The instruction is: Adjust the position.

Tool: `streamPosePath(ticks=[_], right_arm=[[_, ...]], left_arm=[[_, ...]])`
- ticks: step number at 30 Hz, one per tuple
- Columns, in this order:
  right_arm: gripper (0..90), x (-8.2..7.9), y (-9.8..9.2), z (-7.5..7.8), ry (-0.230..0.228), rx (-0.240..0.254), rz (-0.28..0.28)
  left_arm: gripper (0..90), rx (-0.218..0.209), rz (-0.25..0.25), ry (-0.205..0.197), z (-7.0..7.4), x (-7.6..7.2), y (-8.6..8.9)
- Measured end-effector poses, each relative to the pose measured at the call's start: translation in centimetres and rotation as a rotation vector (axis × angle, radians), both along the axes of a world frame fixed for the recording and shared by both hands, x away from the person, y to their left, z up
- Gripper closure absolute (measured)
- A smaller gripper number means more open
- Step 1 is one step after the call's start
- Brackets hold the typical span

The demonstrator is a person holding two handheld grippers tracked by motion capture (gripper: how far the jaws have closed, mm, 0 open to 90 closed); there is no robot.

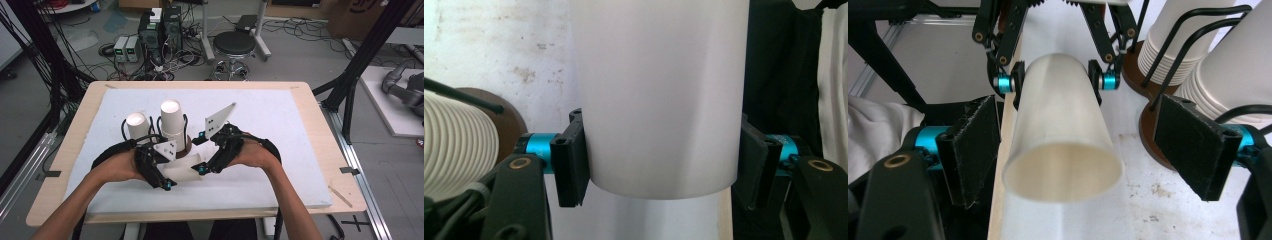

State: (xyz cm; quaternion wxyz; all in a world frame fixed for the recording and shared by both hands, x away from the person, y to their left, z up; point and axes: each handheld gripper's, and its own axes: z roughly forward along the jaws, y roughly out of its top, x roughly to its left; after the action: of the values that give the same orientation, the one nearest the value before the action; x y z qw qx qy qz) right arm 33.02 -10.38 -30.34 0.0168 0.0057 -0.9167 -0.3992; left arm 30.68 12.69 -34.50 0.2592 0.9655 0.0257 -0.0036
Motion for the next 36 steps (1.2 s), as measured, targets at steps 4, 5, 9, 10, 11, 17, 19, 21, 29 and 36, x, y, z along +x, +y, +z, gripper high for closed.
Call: streamPosePath(ticks=[4,5,9,10,11,17,19,21,29,36], right_arm=[[19.7,0.1,-0.7,-0.1,-0.001,0.008,-0.011],[19.7,0.1,-1.0,-0.2,0.002,0.008,-0.018],[19.6,0.2,-1.7,-0.4,0.005,0.014,-0.031],[19.7,0.2,-1.9,-0.5,0.008,0.014,-0.036],[19.6,0.2,-2.1,-0.6,0.007,0.014,-0.039],[19.7,0.3,-2.6,-1.0,0.016,0.01,-0.052],[19.7,0.3,-2.8,-1.1,0.019,0.01,-0.057],[19.7,0.4,-2.9,-1.4,0.021,0.011,-0.06],[19.7,0.3,-3.3,-2.7,0.045,0.024,-0.07],[19.7,0.3,-3.2,-3.7,0.068,0.033,-0.07]], left_arm=[[35.6,-0.036,0.01,0.006,-0.2,-0.1,0.8],[35.6,-0.038,0.009,0.003,-0.2,-0.2,1.0],[35.6,-0.064,0.019,-0.003,-0.2,-0.2,1.6],[35.6,-0.077,0.021,0.004,-0.1,-0.3,1.8],[35.6,-0.091,0.027,-0.002,-0.1,-0.3,1.9],[35.6,-0.121,0.023,-0.004,-0.2,-0.6,2.3],[35.6,-0.138,0.024,-0.004,-0.3,-0.6,2.4],[35.6,-0.169,0.033,-0.002,-0.4,-0.7,2.5],[35.6,-0.337,0.069,0.006,-0.2,-0.3,3.6],[35.6,-0.455,0.077,0.009,-0.2,-0.3,4.0]])
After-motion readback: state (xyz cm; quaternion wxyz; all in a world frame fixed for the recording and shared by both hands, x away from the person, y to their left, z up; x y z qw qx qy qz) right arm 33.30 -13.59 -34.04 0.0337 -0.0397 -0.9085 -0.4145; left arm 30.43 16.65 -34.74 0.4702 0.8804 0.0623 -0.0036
